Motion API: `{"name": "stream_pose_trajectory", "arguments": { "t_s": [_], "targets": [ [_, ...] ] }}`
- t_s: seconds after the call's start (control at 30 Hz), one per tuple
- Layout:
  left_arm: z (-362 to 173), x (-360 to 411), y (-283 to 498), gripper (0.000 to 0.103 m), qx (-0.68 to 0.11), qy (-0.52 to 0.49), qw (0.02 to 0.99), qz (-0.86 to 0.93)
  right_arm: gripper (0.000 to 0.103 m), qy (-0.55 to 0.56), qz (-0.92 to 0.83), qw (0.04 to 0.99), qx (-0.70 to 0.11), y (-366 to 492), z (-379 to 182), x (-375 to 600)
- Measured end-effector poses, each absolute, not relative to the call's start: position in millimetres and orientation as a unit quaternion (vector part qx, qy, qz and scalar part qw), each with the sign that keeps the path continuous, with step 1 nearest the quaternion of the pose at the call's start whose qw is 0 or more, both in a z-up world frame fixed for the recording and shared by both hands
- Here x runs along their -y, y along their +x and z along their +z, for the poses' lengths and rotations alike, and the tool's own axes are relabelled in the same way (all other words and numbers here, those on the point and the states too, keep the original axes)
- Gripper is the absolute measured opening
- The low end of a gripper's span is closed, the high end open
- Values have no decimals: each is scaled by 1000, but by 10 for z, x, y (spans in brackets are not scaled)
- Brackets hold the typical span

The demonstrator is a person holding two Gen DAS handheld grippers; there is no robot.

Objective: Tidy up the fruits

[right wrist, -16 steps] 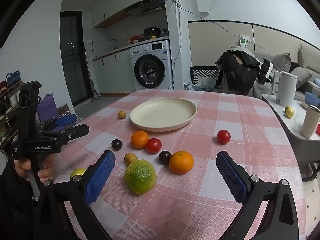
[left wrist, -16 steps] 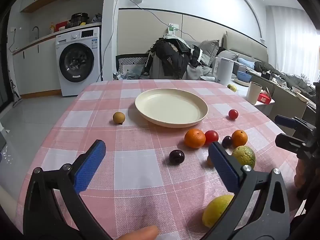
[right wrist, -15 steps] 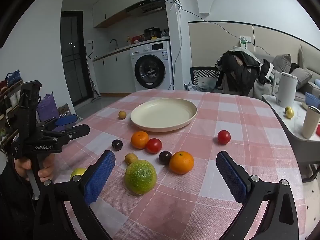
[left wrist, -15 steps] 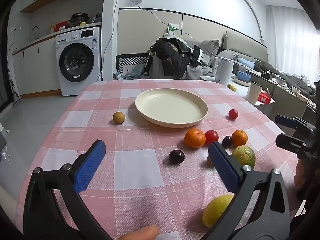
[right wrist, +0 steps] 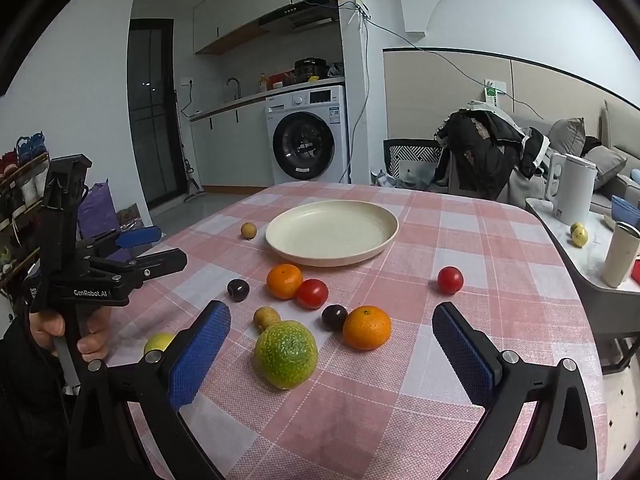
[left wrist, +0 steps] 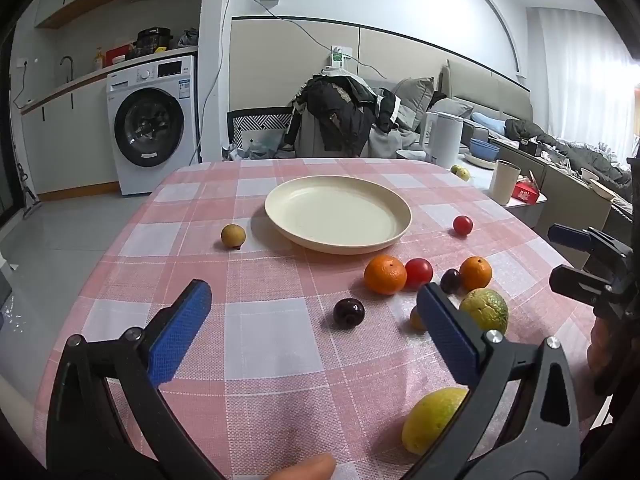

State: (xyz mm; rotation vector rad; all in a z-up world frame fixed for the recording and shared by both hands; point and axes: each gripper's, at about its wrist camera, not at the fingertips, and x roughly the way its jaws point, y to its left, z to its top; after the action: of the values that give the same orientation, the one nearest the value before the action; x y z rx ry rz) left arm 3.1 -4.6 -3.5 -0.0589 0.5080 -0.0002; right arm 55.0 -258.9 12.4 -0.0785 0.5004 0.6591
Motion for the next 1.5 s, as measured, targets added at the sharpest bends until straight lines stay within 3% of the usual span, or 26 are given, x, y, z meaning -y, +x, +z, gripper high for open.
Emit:
{"name": "stream_pose_trajectory", "arguments": {
  "t_s": [1.5],
  "targets": [
    [-36,29,51,102,-256,-27,966,-3,103,-40,316,915,-249,575,77,2613]
  ]
}}
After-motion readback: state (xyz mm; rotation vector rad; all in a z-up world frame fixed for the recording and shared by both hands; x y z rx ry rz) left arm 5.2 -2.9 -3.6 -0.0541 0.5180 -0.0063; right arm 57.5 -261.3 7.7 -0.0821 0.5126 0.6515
